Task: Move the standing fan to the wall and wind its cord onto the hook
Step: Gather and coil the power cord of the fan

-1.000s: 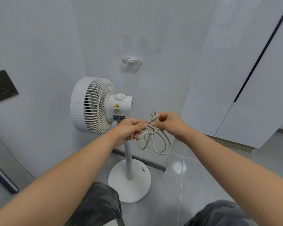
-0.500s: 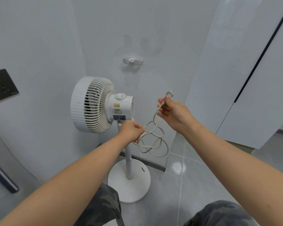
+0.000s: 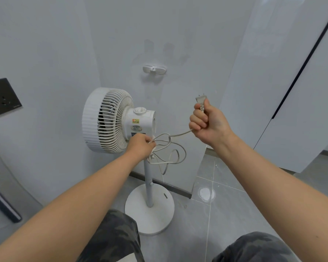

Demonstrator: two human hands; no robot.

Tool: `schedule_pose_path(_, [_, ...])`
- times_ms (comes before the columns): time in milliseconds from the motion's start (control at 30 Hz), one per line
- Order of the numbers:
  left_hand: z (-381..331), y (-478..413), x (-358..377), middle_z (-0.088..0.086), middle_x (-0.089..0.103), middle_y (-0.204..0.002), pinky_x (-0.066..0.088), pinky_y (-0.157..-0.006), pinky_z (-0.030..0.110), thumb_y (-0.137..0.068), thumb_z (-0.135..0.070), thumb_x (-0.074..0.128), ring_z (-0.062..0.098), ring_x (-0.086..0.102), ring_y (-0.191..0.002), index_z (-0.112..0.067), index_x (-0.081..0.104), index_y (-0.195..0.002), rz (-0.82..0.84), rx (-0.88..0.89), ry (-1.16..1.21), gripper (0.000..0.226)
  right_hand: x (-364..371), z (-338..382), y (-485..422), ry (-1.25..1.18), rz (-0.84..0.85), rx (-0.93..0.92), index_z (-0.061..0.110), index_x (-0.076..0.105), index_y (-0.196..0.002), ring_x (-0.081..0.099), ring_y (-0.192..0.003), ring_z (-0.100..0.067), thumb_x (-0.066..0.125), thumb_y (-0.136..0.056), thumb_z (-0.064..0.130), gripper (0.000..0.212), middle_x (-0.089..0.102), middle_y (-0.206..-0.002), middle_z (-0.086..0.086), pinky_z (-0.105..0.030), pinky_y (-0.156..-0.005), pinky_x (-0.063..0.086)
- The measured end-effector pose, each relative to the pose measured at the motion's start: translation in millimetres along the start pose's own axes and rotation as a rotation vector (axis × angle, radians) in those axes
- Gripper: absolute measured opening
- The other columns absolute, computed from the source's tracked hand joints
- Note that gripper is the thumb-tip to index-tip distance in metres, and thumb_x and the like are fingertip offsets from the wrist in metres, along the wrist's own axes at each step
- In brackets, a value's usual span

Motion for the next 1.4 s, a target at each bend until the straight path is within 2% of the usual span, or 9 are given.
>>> schedule_pose_path(233, [24,6,-1,0.002,0.054,-0.064,0.046,-0.043,0.016,-0.088,-0.014,0.061,0.011,0.047,-0.055,-0.010,0.067,-0.076,0.234,-0.304,0.766,0.014,-18,24,-8,0.069,-0.165,-0.114,0.013,0.048,-0.074,0.018,-0.028,-0.007,0.028,-0.102,0.038,0.043,0.022,-0.035,0.007,-0.019,-0.032,0.014])
schedule_pose_path(367, [20,11,6,0.001,0.061,-0.055,0.053,-0.047,0.020,-0.092,-0.005,0.050,0.010,0.060,-0.048,-0.006,0.063,-0.085,0.337,-0.389,1.077,0.015,-41,33,-9,0.726,-0.424,-0.274,0.010,0.050,-0.073,0.022,-0.043,-0.013,0.033,-0.097,0.014,0.030,0.034,-0.051,-0.001,-0.020,-0.040,0.016])
schedule_pose_path(433, [17,14,9,0.005,0.064,-0.062,0.055,-0.049,0.022,-0.091,-0.001,0.048,0.011,0.063,-0.049,-0.003,0.062,-0.090,0.376,-0.393,1.142,0.014,-48,29,-10,0.970,-0.472,-0.240,0.006,0.059,-0.103,0.028,-0.049,-0.014,0.034,-0.094,0.007,0.026,0.043,-0.062,-0.005,-0.023,-0.044,0.021])
schedule_pose_path(533, [12,16,9,0.008,0.062,-0.076,0.056,-0.051,0.023,-0.091,0.000,0.047,0.012,0.065,-0.053,-0.002,0.061,-0.095,0.406,-0.375,1.160,0.015,-60,19,-13,1.008,-0.449,-0.160,0.011,0.028,-0.145,0.038,-0.054,-0.015,0.030,-0.091,-0.002,0.055,0.056,-0.072,-0.004,-0.025,-0.048,0.030])
schedule_pose_path(767, [0,16,4,0.006,0.063,-0.084,0.059,-0.059,0.025,-0.092,0.001,0.043,0.016,0.063,-0.074,-0.007,0.061,-0.098,0.438,-0.341,1.209,0.021,-75,-3,-13,1.193,-0.367,-0.002,0.016,0.028,-0.144,0.056,-0.075,-0.021,0.038,-0.095,0.004,0.051,0.050,-0.113,-0.012,-0.029,-0.055,0.050])
schedule_pose_path(967, [-16,15,7,0.003,0.069,-0.079,0.058,-0.070,0.029,-0.092,0.003,0.046,0.013,0.067,-0.075,-0.007,0.060,-0.107,0.442,-0.287,1.223,0.023,-67,3,-17,1.553,-0.384,-0.214,0.006,0.043,-0.137,0.044,-0.127,-0.028,0.037,-0.099,0.027,0.043,0.044,-0.140,-0.015,-0.032,-0.103,0.034])
schedule_pose_path(1067, [-17,14,14,0.007,0.062,-0.087,0.056,-0.071,0.027,-0.089,0.013,0.042,0.015,0.060,-0.080,-0.008,0.051,-0.125,0.370,-0.288,1.142,0.042,-31,0,-6,1.590,-0.230,-0.444,0.004,0.055,-0.125,0.049,-0.120,-0.024,0.039,-0.099,0.020,0.034,0.054,-0.129,-0.013,-0.020,-0.095,0.031])
schedule_pose_path(1233, [-18,16,25,0.010,0.063,-0.092,0.057,-0.071,0.025,-0.087,0.016,0.043,0.017,0.063,-0.082,-0.004,0.050,-0.128,0.336,-0.265,1.109,0.046,-19,-40,-9,1.541,-0.001,-0.155,0.002,0.065,-0.105,0.059,-0.094,-0.025,0.045,-0.097,0.031,0.036,0.066,-0.100,-0.011,-0.033,-0.082,0.044])
schedule_pose_path(1400, [-24,16,18,0.010,0.065,-0.082,0.059,-0.068,0.023,-0.084,0.019,0.046,0.017,0.066,-0.074,-0.004,0.055,-0.122,0.324,-0.167,0.930,0.045,-24,-52,-9,1.490,0.089,-0.084,0.012,0.068,-0.103,0.057,-0.079,-0.012,0.070,-0.082,0.017,0.021,0.063,-0.083,-0.001,-0.025,-0.077,0.046])
Point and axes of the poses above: each hand's wrist, its own y-axis away from the middle knuckle, its own x-axis out of the palm, z = x × y, the point moved 7 cm from there along -y, towards the middle knuckle
